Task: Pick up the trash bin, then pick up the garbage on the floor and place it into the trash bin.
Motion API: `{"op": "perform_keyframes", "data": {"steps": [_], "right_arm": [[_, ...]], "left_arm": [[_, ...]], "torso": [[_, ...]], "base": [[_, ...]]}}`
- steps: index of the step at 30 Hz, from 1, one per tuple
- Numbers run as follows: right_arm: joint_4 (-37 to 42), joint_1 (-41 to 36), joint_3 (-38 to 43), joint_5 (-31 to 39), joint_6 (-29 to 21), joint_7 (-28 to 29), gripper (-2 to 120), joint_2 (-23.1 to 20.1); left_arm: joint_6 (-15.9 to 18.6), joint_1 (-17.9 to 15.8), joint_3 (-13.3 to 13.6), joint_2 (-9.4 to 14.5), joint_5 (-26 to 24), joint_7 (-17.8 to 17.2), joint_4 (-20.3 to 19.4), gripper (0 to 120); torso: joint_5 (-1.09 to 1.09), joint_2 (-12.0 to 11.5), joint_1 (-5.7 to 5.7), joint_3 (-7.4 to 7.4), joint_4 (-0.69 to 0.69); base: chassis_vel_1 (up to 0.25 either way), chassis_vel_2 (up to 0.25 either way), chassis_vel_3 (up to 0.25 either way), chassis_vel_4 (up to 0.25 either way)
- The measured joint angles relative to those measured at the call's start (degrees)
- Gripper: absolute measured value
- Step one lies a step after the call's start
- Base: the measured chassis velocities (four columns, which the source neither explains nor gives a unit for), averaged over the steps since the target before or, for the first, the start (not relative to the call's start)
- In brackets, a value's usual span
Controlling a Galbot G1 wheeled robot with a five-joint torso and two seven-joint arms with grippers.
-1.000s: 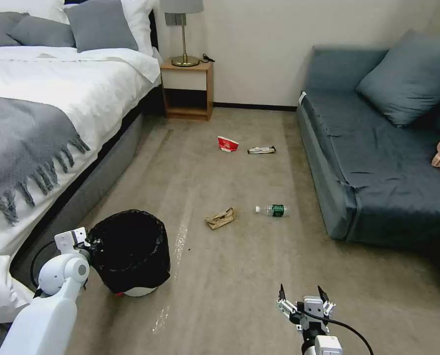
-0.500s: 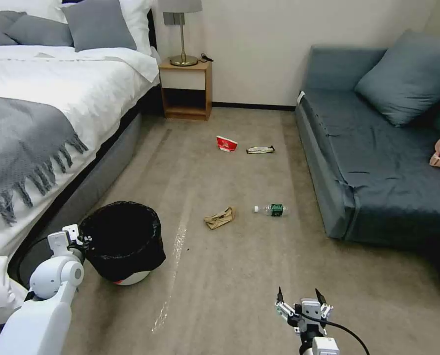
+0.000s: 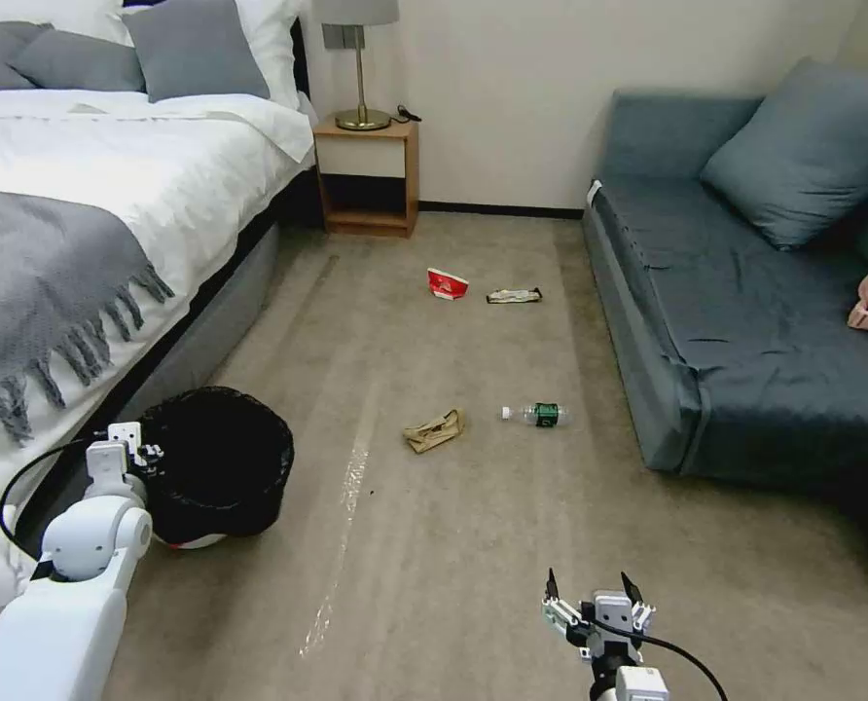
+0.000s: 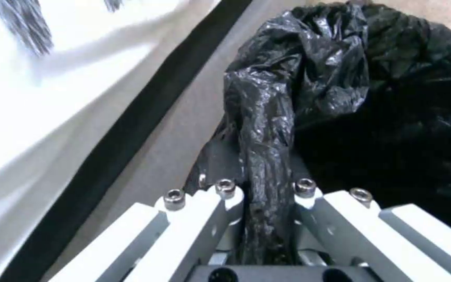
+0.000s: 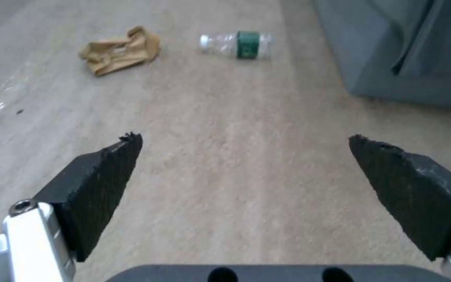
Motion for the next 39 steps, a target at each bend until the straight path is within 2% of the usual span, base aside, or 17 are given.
{"op": "perform_keyframes", "data": {"steps": [2, 4, 5, 6, 8, 10, 11, 15, 22, 32, 39], "right_arm": [[0.1, 0.0, 0.0, 0.0, -0.1, -0.1, 100, 0.0], [0.1, -0.1, 0.0, 0.1, -0.2, -0.2, 100, 0.0], [0.1, -0.1, 0.0, 0.1, -0.2, -0.2, 100, 0.0], [0.1, -0.1, 0.0, 0.1, -0.2, -0.3, 100, 0.0], [0.1, -0.1, -0.1, 0.0, -0.2, -0.3, 100, 0.0], [0.0, -0.4, -0.6, -1.9, -0.2, -1.4, 100, 0.0], [0.0, -0.4, -0.6, -1.9, -0.2, -1.4, 100, 0.0], [-0.3, -0.6, -1.1, -3.6, -0.3, -2.3, 100, 0.0], [-0.4, -0.6, -1.1, -3.7, -0.2, -2.4, 100, 0.0], [-1.0, -0.5, -1.1, -3.6, 0.8, -2.0, 100, 0.0], [-0.8, -0.5, -1.0, -1.8, 1.8, -1.6, 100, 0.0]], "left_arm": [[-0.1, 0.3, -0.1, -0.1, 0.2, 0.1, -0.6, 4], [-0.4, 1.5, -0.5, -0.5, 1.1, 0.2, -3.1, 4], [-0.4, 1.5, -0.5, -0.5, 1.1, 0.2, -3.1, 4], [-0.4, 2.4, -0.9, -0.6, 1.4, 0.2, -5.0, 4], [-0.4, 2.8, -1.2, -0.7, 1.5, 0.2, -5.9, 4], [-0.5, 4.4, -2.1, -1.0, 1.8, 0.2, -8.7, 4], [-0.5, 4.4, -2.1, -1.0, 1.8, 0.2, -8.7, 4], [-0.4, 9.4, -4.4, -2.0, 0.8, 0.1, -15.2, 4], [-0.9, 13.6, -5.8, -3.5, 2.4, 0.1, -20.5, 4], [-1.1, 15.4, -5.7, -4.2, 3.5, 0.7, -21.2, 4], [-1.2, 16.5, -4.8, -5.7, 3.9, 0.8, -22.2, 4]], "torso": [[0.0, 0.0, 0.0, 0.0, 0.0], [0.0, 0.0, 0.0, 0.0, -0.01], [0.0, 0.0, 0.0, 0.0, -0.01], [0.0, 0.0, 0.0, 0.0, -0.01], [0.0, 0.0, 0.0, 0.0, -0.01], [0.0, 0.0, 0.0, 0.0, -0.01], [0.0, 0.0, 0.0, 0.0, -0.01], [0.0, 0.0, 0.0, 0.0, 0.0], [0.0, 0.0, 0.0, -0.01, 0.0], [0.0, 0.0, 0.0, 0.0, -0.01], [0.0, 0.0, 0.0, -0.01, -0.01]], "base": [[0.0, 0.0, 0.0, 0.0], [0.0, 0.0, 0.0, 0.0], [0.0, 0.0, 0.0, 0.0], [0.0, 0.0, 0.0, 0.0], [0.0, 0.0, 0.0, 0.0], [0.0, 0.0, 0.0, 0.0], [0.0, 0.0, 0.0, 0.0], [0.0, 0.0, 0.0, 0.0], [0.0, 0.0, 0.0, 0.0], [0.0, 0.0, 0.0, 0.0], [0.0, 0.0, 0.0, 0.0]]}}
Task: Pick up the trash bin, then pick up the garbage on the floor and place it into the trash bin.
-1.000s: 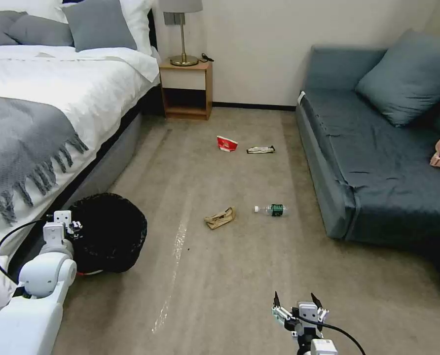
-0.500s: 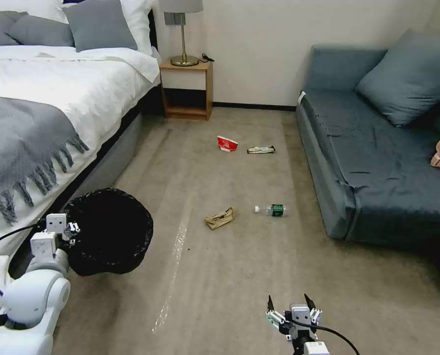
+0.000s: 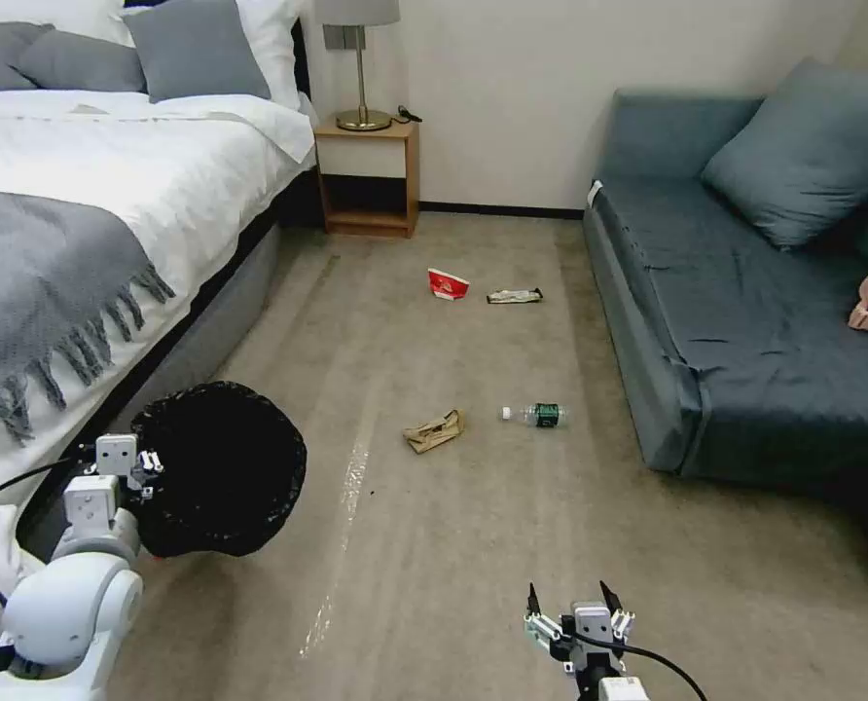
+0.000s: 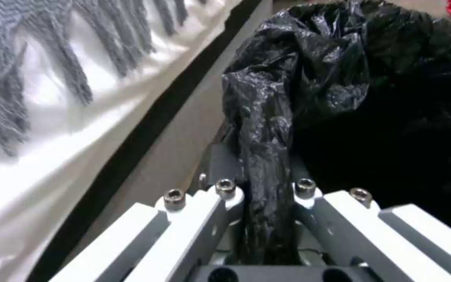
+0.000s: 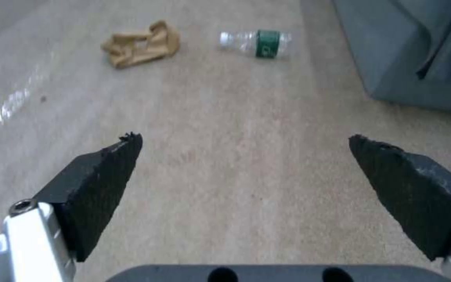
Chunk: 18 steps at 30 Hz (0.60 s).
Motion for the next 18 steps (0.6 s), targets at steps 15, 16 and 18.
{"op": "perform_keyframes", "data": {"steps": [15, 16, 18], "right_arm": [[0.3, 0.0, 0.7, 2.6, 2.3, 0.2, 100, 0.0], [0.3, 0.0, 0.7, 2.6, 2.3, 0.2, 100, 0.0], [0.3, 0.1, 0.7, 2.7, 2.3, 0.1, 100, 0.0]], "left_arm": [[-2.6, 1.8, 0.2, -1.1, 1.1, 0.3, 0.3, 4], [-2.6, 1.8, 0.2, -1.1, 1.1, 0.3, 0.3, 4], [-3.0, 1.6, 0.2, -0.9, 1.1, 0.4, 0.8, 4]], "torso": [[-0.01, 0.0, 0.0, 0.0, 0.0], [-0.01, 0.0, 0.0, 0.0, 0.0], [-0.01, 0.0, 0.0, 0.0, 0.0]], "base": [[0.0, 0.0, 0.0, 0.0], [0.0, 0.0, 0.0, 0.0], [0.0, 0.0, 0.0, 0.0]]}}
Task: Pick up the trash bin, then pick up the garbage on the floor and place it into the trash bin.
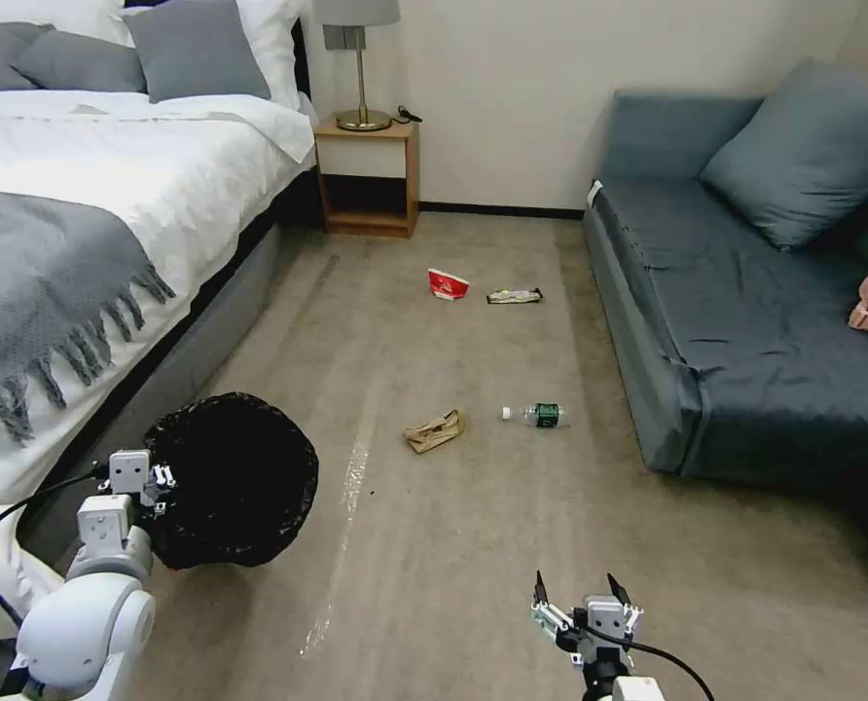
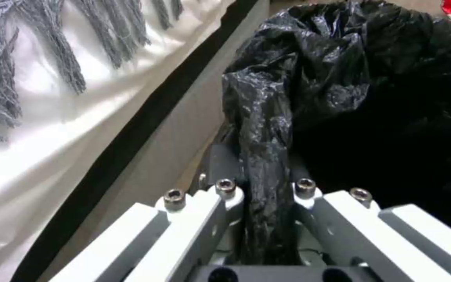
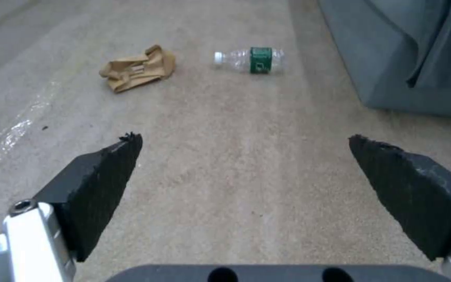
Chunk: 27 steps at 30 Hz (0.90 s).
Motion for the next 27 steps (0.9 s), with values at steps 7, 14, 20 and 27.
{"op": "perform_keyframes", "data": {"steps": [7, 14, 20, 27], "right_arm": [[-1.0, 0.8, 0.0, 0.0, 0.0, -0.5, 100, 0.0], [-1.2, 0.8, 0.0, 0.0, 0.0, -0.5, 100, 0.0], [-1.8, 0.9, 0.1, -0.1, 0.2, -0.5, 100, 0.0], [-2.3, 0.9, 0.3, -0.5, 0.4, -0.5, 100, 0.0]], "left_arm": [[-0.6, -0.6, 0.3, 0.4, -0.2, 0.0, 1.1, 4], [-0.8, -1.0, 0.7, 0.7, -0.5, 0.1, 1.9, 4], [-1.3, -1.0, 0.9, 0.8, -0.6, 0.4, 2.4, 4], [-1.6, -1.2, 0.9, 0.9, -0.6, 0.7, 2.6, 4]], "torso": [[0.0, 0.0, 0.0, 0.0, 0.0], [0.0, 0.0, 0.0, 0.0, 0.0], [-0.01, 0.0, 0.0, 0.0, 0.0], [-0.05, 0.0, 0.0, 0.0, 0.01]], "base": [[0.0, 0.0, 0.0, 0.0], [0.0, 0.0, 0.0, 0.0], [-0.044, 0.042, 0.046, -0.045], [-0.064, 0.073, 0.072, -0.072]]}}
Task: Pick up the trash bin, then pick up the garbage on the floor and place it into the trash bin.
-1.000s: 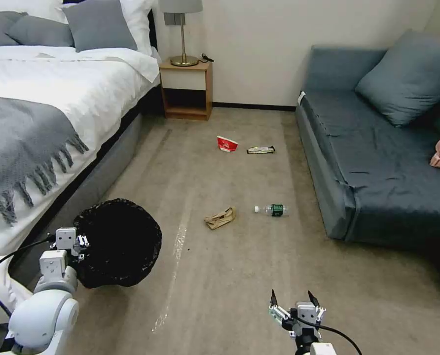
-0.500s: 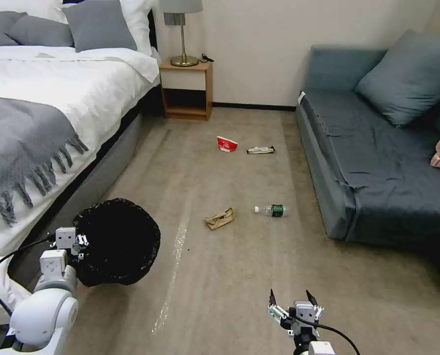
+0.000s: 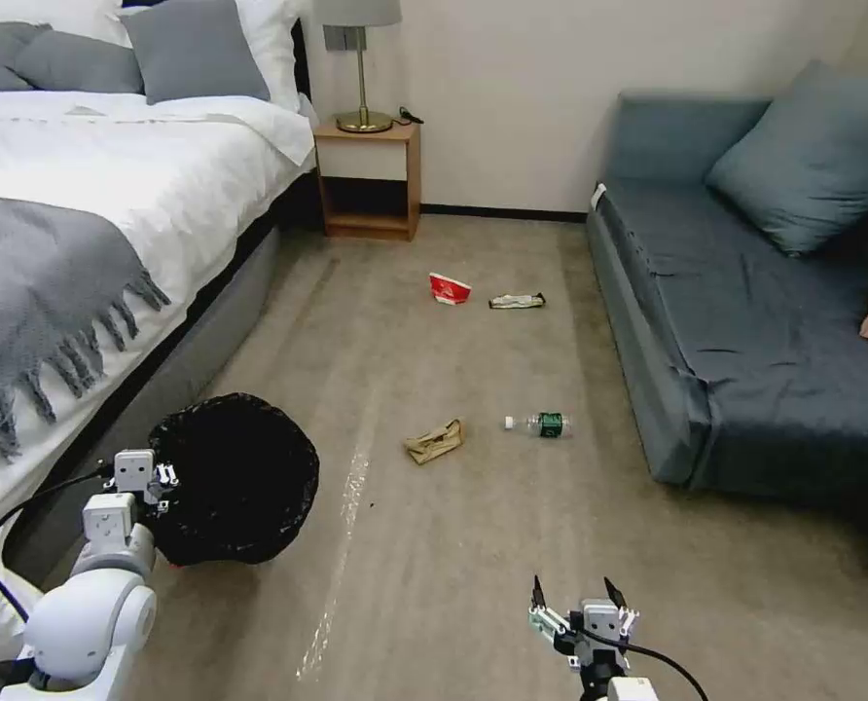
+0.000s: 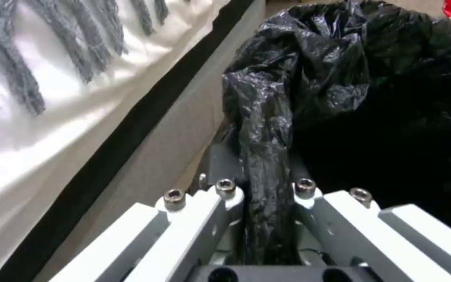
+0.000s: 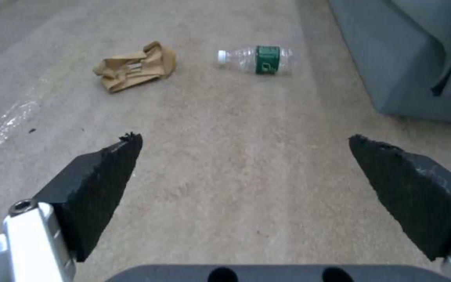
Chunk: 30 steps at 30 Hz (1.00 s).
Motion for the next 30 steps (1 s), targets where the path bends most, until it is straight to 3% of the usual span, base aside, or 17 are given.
{"op": "perform_keyframes", "data": {"steps": [7, 30], "right_arm": [[-0.2, 0.1, 0.1, 0.0, 0.1, 0.0, 100, 0.0], [-1.6, 0.5, 0.5, 0.1, 0.5, -0.1, 100, -0.2]], "left_arm": [[-1.6, 0.2, 0.2, -0.1, 0.5, 0.2, 0.5, 4], [-1.8, 0.7, 1.1, -0.9, 1.2, 0.6, 0.3, 4]], "torso": [[0.02, 0.0, 0.0, 0.0, -0.01], [0.07, 0.0, 0.0, 0.0, 0.0]], "base": [[-0.07, 0.063, 0.064, -0.064], [-0.078, 0.079, 0.076, -0.078]]}}
